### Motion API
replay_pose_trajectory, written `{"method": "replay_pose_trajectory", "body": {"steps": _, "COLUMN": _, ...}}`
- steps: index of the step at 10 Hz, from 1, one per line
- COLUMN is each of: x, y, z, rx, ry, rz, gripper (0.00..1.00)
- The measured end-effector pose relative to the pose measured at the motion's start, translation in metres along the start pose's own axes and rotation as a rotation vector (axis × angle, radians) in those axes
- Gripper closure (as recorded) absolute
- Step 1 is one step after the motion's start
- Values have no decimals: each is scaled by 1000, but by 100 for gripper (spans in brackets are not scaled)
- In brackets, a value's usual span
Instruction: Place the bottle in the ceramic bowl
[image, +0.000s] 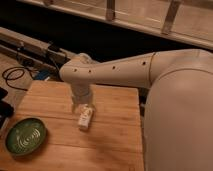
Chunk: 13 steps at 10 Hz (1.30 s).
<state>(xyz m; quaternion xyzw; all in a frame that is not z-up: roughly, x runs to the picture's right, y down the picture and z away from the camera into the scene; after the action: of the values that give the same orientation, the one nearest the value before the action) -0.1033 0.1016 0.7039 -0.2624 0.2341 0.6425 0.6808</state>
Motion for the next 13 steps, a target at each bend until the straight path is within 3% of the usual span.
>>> {"method": "replay_pose_trajectory", "body": {"steps": 5, "x": 0, "y": -1, "z": -2, "rx": 10, "ry": -14, "rz": -5, "gripper": 35}}
{"method": "replay_pose_trajectory", "body": {"steps": 7, "x": 0, "y": 0, "z": -7, "rx": 17, "ry": -124, "rz": -13, "gripper": 35}}
{"method": "replay_pose_trajectory", "body": {"steps": 8, "x": -4, "y": -4, "z": -8, "rx": 23, "ry": -217, "rz": -9, "gripper": 35}}
{"method": "replay_pose_trajectory", "body": {"steps": 9, "x": -8, "y": -8, "z": -7, "rx": 20, "ry": -279, "rz": 3, "gripper": 35}}
{"method": "replay_pose_trajectory", "body": {"steps": 11, "x": -11, "y": -7, "z": -6, "rx": 14, "ry": -325, "rz": 4, "gripper": 35}}
{"method": "replay_pose_trajectory", "body": {"steps": 13, "x": -11, "y": -7, "z": -6, "rx": 14, "ry": -328, "rz": 5, "gripper": 35}}
